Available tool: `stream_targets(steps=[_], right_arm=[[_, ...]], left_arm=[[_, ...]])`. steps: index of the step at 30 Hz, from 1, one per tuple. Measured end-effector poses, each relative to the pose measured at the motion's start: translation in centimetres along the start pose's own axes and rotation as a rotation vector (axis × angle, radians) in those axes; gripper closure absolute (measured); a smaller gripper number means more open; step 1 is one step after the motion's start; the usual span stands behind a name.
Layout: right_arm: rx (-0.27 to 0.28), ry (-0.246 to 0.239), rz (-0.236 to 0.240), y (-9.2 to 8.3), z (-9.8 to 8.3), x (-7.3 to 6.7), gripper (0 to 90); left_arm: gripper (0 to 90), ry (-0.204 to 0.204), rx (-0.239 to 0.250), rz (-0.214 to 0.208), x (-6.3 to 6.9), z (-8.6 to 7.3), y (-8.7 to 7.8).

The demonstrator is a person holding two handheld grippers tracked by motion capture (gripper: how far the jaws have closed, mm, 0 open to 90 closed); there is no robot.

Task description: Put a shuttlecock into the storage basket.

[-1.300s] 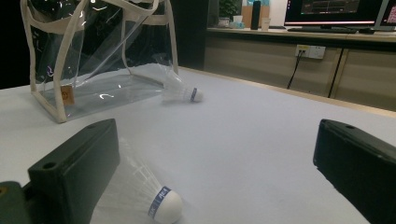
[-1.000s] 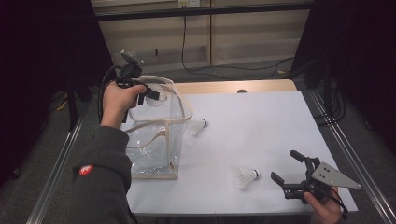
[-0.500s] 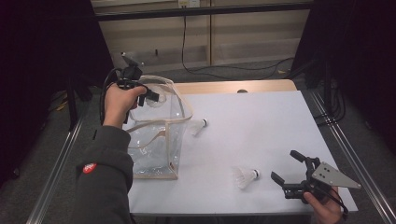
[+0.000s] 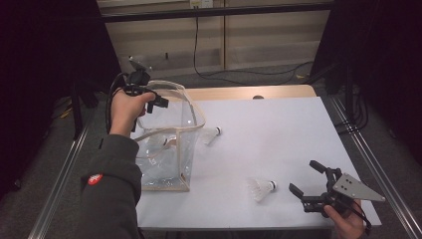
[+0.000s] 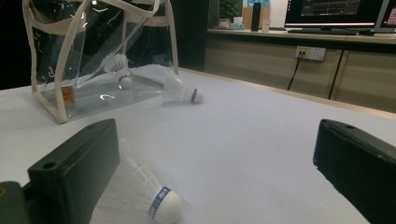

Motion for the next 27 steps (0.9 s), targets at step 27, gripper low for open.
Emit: stream_targets(steps=[27], right_arm=[[-0.002, -0.005, -0.003, 0.0, 0.0, 0.1, 0.3]], left_arm=[[59.1, 0.073, -0.017, -0.108, 3.5, -0.5, -0.3]])
Point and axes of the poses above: each handheld gripper's, and its own axes: y roughly forward along the jaws, z roughly out of its top, x roughly to its right, the point moved 7 cm from there along y, roughly forward along the jaws, and after that the axes turned 11 degrees about -z, right-handed, at the moved point
